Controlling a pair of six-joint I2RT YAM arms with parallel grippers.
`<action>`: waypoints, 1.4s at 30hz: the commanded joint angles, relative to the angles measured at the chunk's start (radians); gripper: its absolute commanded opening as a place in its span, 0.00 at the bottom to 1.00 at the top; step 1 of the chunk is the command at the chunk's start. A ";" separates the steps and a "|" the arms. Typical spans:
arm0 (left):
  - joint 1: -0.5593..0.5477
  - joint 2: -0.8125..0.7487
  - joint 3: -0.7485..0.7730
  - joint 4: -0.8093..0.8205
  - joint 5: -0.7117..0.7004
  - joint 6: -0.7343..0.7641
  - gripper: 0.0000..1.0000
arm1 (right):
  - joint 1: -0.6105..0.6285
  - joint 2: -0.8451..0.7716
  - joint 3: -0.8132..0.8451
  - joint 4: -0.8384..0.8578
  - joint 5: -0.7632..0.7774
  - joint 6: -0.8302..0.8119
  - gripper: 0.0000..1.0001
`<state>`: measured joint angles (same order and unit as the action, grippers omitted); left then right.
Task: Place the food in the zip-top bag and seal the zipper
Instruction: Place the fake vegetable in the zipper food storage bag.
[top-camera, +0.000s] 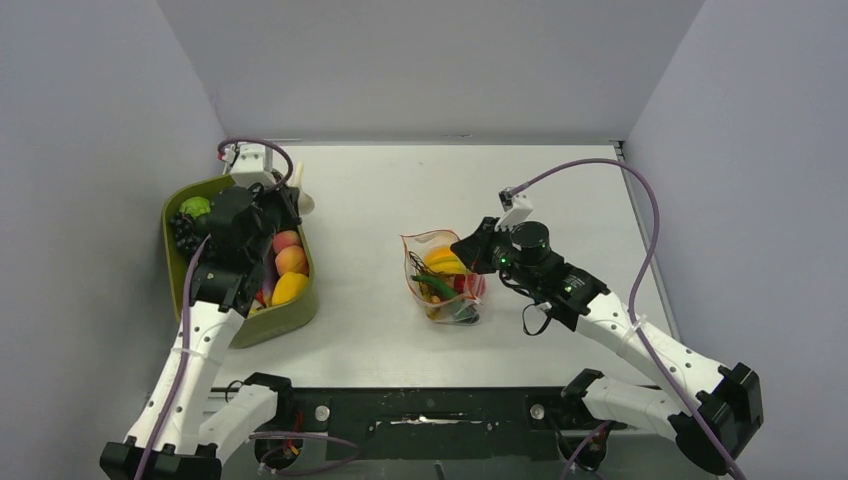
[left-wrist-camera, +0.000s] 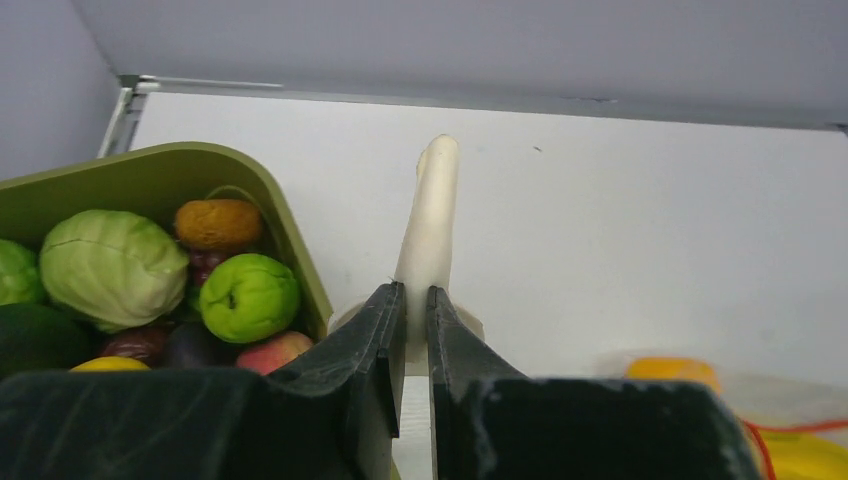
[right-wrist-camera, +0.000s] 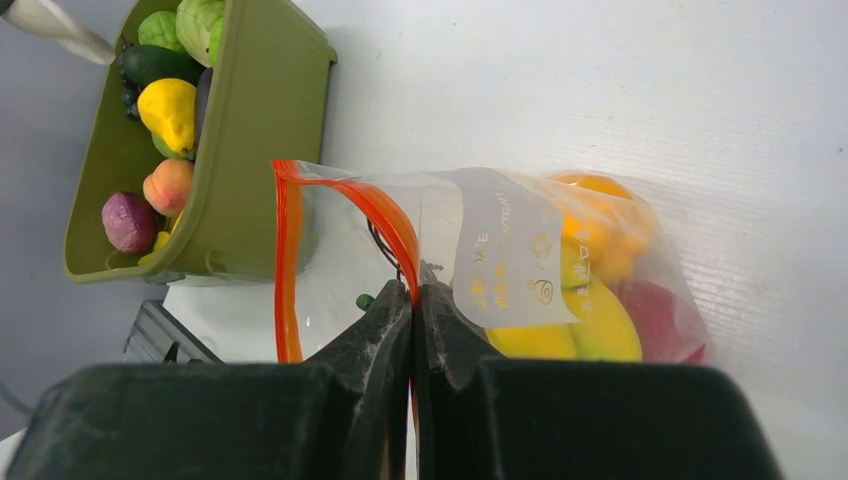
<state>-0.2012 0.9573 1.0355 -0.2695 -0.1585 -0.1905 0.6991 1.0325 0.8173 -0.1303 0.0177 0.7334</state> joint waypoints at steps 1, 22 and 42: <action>-0.003 -0.078 -0.065 0.080 0.296 -0.035 0.00 | -0.009 0.010 0.066 0.025 0.042 -0.025 0.00; -0.060 -0.181 -0.373 0.739 0.761 -0.539 0.00 | -0.013 0.053 0.114 0.012 0.021 -0.024 0.00; -0.411 0.041 -0.483 0.912 0.563 -0.330 0.00 | -0.012 0.036 0.098 0.041 -0.001 -0.045 0.00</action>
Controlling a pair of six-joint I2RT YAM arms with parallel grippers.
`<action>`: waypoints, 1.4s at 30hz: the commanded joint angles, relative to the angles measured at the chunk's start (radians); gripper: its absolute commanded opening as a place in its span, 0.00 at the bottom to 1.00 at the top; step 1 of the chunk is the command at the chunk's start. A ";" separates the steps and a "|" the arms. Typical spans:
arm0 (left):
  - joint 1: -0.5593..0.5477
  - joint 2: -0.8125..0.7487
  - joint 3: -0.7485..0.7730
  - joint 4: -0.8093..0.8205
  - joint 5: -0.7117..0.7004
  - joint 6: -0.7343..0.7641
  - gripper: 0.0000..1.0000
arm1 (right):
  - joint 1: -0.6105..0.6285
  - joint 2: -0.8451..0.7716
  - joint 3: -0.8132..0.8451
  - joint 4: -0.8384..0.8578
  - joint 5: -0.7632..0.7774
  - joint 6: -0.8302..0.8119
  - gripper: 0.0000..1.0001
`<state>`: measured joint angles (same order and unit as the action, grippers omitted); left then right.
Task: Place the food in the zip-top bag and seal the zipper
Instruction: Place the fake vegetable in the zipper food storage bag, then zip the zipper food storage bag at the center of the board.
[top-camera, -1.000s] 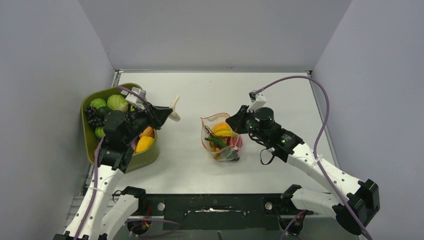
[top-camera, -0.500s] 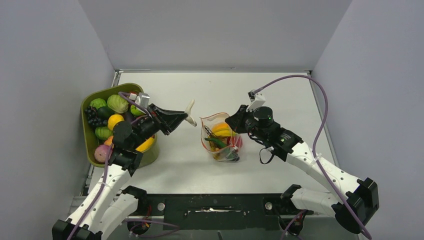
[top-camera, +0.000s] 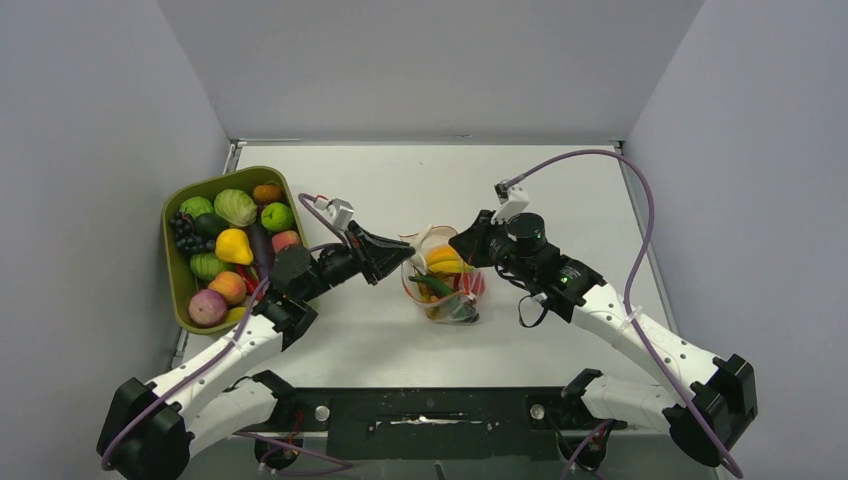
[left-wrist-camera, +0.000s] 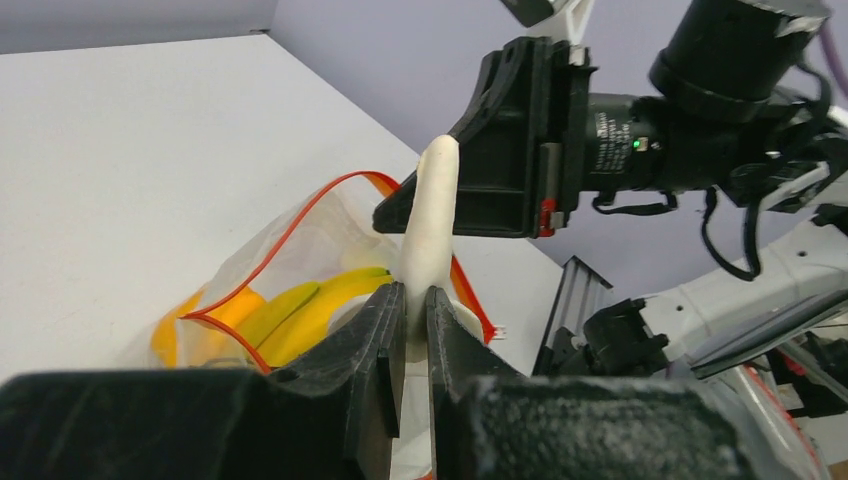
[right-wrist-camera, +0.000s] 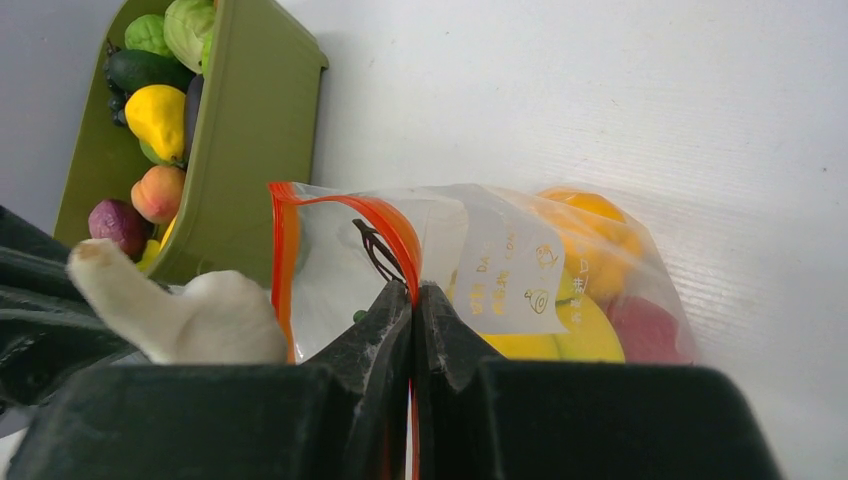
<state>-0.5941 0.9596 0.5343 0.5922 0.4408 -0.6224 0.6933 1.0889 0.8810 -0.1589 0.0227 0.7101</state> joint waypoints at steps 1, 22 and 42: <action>-0.025 0.060 0.024 0.032 -0.037 0.128 0.00 | -0.007 -0.018 0.035 0.071 -0.004 -0.024 0.00; -0.085 0.140 0.094 -0.174 -0.105 0.258 0.35 | -0.006 0.028 0.055 0.081 -0.012 -0.048 0.00; -0.087 -0.092 0.198 -0.629 -0.174 0.933 0.45 | -0.006 0.061 0.105 0.045 -0.186 -0.234 0.00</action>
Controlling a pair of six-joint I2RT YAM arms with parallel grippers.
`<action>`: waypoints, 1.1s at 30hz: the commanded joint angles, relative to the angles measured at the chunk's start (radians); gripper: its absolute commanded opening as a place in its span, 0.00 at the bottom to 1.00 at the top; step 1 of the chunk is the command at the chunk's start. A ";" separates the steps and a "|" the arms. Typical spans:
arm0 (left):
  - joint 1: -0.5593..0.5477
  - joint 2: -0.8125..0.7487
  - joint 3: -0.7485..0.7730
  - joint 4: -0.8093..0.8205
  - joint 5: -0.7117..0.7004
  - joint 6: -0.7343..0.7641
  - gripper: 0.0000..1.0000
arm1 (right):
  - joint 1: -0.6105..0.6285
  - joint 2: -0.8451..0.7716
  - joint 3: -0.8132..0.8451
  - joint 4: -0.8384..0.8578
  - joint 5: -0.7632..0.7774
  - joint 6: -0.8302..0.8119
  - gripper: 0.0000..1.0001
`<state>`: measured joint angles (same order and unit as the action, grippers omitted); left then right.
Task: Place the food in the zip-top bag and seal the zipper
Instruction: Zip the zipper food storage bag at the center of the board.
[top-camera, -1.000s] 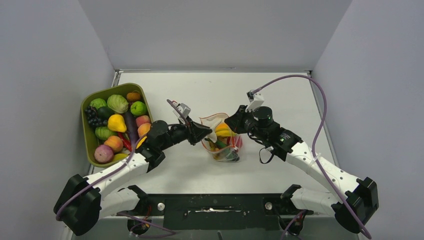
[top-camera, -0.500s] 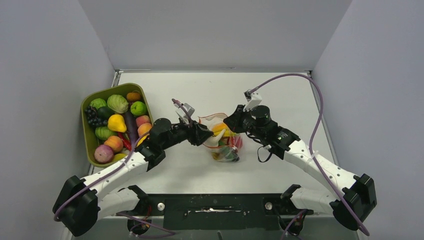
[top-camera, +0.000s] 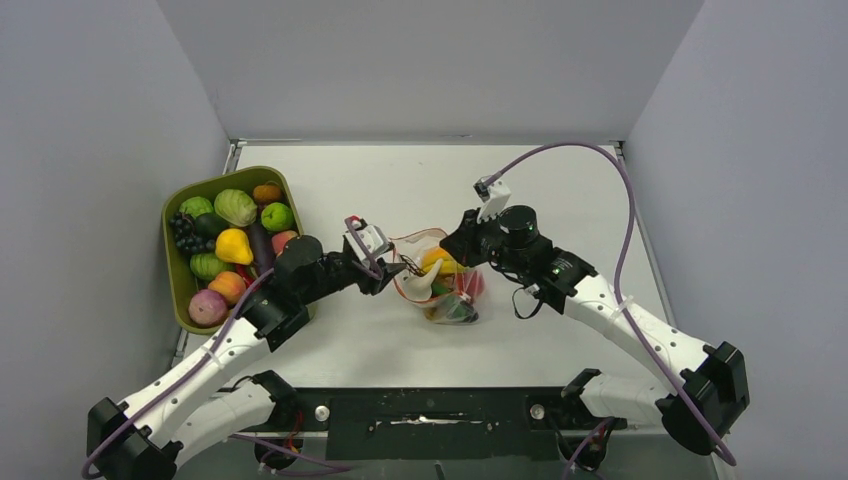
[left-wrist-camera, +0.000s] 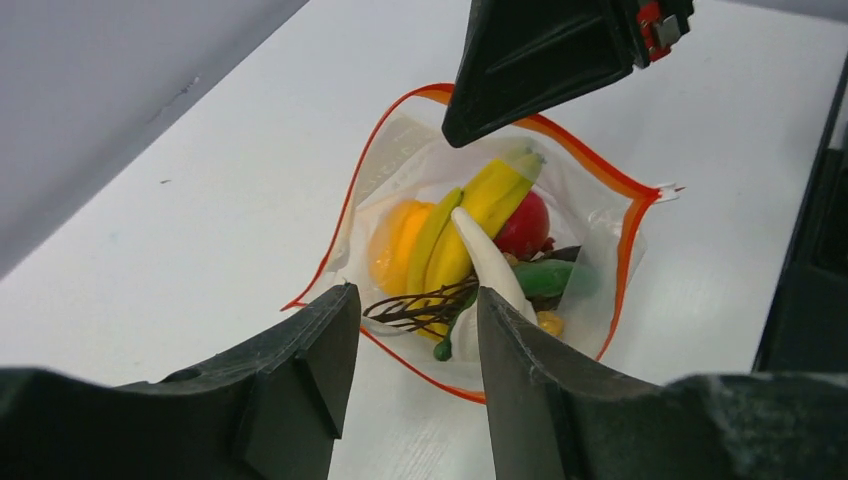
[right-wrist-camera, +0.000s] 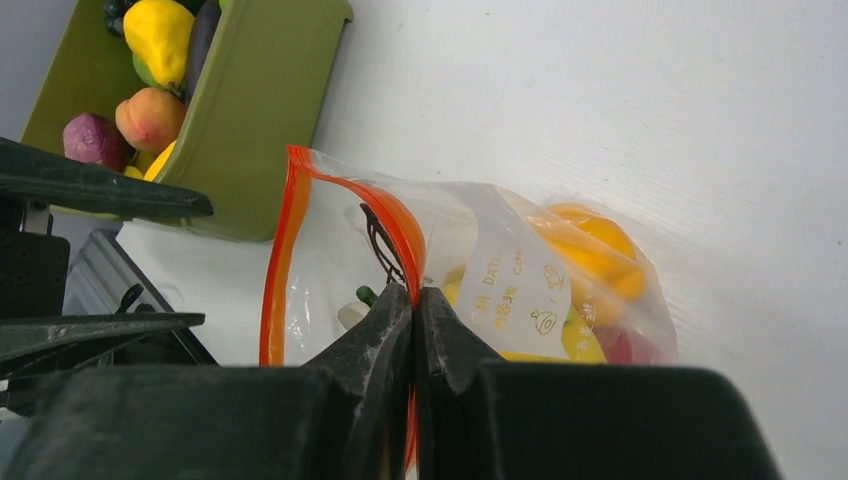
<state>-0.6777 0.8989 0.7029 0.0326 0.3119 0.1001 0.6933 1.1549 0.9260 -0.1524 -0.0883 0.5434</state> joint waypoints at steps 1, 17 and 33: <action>-0.005 -0.029 0.035 -0.085 -0.057 0.239 0.45 | -0.007 -0.004 0.062 0.037 -0.085 -0.068 0.00; -0.003 0.050 0.072 -0.137 -0.168 0.340 0.45 | 0.003 0.068 0.114 0.018 -0.271 -0.123 0.00; -0.001 0.089 0.064 -0.132 -0.177 0.428 0.17 | 0.089 0.116 0.171 -0.034 -0.270 -0.216 0.01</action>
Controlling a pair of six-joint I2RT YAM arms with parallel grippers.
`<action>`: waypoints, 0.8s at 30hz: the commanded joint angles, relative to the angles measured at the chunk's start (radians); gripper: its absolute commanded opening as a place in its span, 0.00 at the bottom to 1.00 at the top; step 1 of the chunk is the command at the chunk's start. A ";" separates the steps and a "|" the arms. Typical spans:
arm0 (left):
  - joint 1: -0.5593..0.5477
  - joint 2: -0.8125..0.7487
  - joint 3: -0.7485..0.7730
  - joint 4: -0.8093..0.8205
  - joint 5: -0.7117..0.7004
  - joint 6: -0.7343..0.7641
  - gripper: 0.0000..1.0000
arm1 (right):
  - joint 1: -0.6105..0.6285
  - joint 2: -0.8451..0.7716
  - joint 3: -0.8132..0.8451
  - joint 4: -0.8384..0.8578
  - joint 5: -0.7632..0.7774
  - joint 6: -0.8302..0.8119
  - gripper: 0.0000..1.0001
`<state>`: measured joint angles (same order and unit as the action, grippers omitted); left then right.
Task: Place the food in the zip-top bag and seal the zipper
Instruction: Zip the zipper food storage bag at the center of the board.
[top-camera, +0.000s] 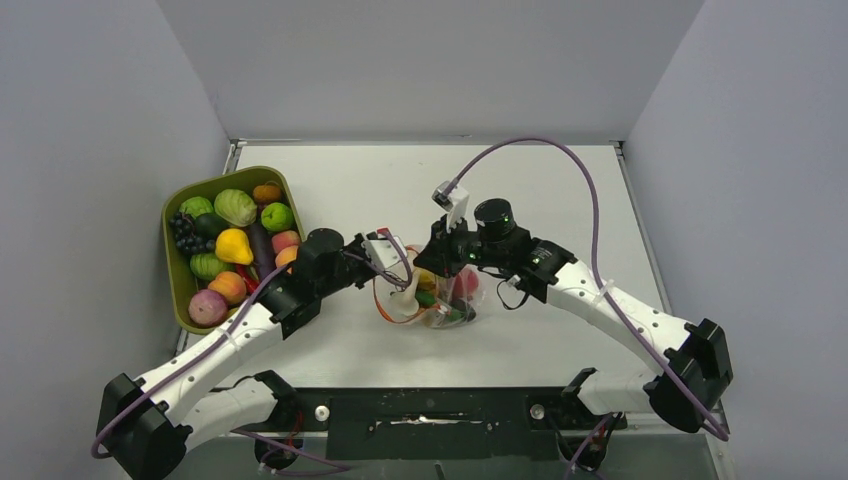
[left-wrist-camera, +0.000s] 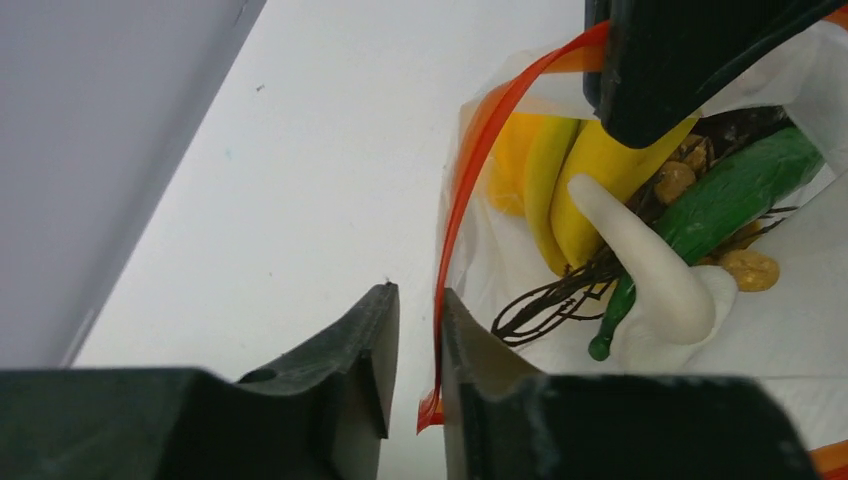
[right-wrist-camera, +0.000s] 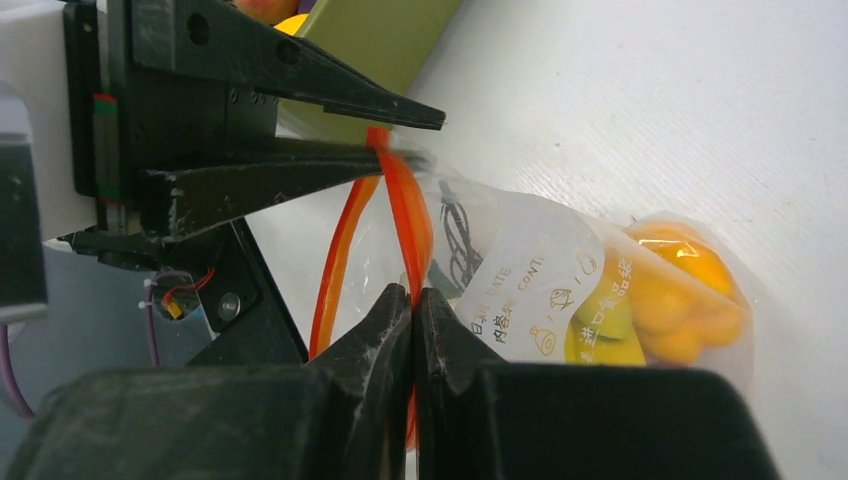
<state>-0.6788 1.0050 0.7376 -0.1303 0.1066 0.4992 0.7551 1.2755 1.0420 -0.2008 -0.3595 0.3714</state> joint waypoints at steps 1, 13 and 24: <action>0.000 -0.021 0.031 0.026 0.030 0.024 0.12 | 0.035 -0.005 0.059 0.004 0.018 -0.052 0.05; 0.001 -0.089 0.100 -0.097 -0.057 -0.216 0.00 | 0.101 -0.231 -0.050 -0.017 0.195 -0.265 0.48; 0.022 -0.048 0.179 -0.244 -0.088 -0.390 0.00 | 0.318 -0.433 -0.309 0.104 0.311 -0.586 0.49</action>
<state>-0.6636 0.9482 0.8433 -0.3462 0.0223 0.2123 0.9707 0.8646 0.7761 -0.1856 -0.1612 -0.0486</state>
